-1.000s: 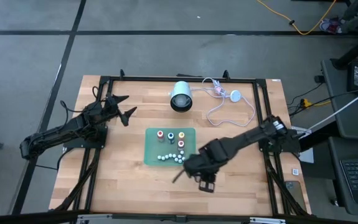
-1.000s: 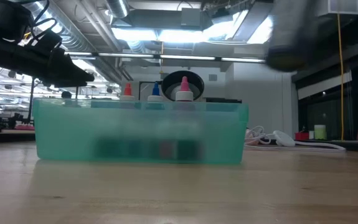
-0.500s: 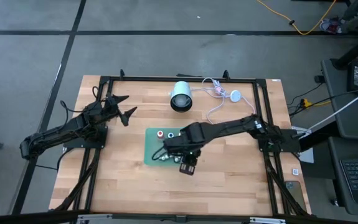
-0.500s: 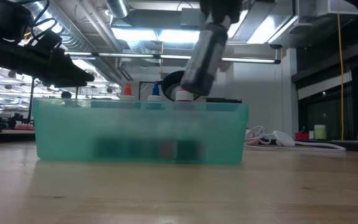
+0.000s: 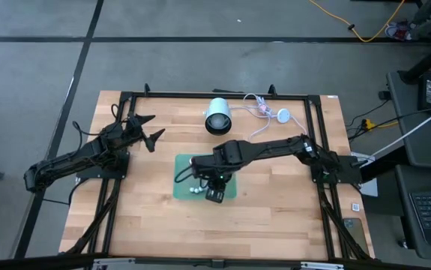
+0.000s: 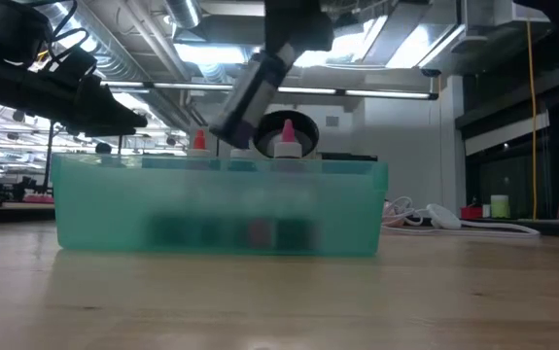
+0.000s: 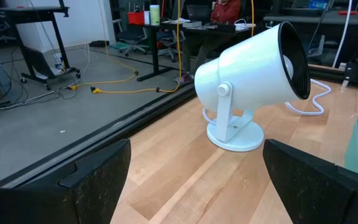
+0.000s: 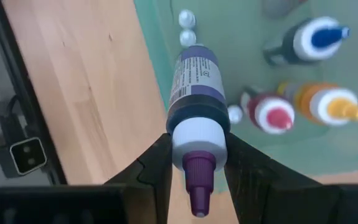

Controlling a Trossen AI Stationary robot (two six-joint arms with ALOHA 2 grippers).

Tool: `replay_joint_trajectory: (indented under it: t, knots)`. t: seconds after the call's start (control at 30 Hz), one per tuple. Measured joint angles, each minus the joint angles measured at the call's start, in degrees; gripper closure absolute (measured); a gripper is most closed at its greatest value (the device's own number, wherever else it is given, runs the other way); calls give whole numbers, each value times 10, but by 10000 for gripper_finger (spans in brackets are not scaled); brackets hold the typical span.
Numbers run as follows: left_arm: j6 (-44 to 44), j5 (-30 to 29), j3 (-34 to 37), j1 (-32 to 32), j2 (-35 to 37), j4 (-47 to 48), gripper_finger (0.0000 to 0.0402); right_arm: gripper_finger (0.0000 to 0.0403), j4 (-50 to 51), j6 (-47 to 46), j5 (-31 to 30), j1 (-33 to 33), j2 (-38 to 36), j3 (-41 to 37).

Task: Pick & Place food coloring
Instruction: Put the large purple food coloring bottle into the bin

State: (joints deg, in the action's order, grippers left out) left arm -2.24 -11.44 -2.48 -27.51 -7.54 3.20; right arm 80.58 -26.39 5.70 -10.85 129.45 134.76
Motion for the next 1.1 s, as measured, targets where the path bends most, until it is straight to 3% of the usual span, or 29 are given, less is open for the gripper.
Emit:
replay_joint_trajectory:
  t: [1.1]
  knots:
    - [0, 0, 0, 0, 0, 0, 41, 281, -48, 70, -11, 50, 74, -1]
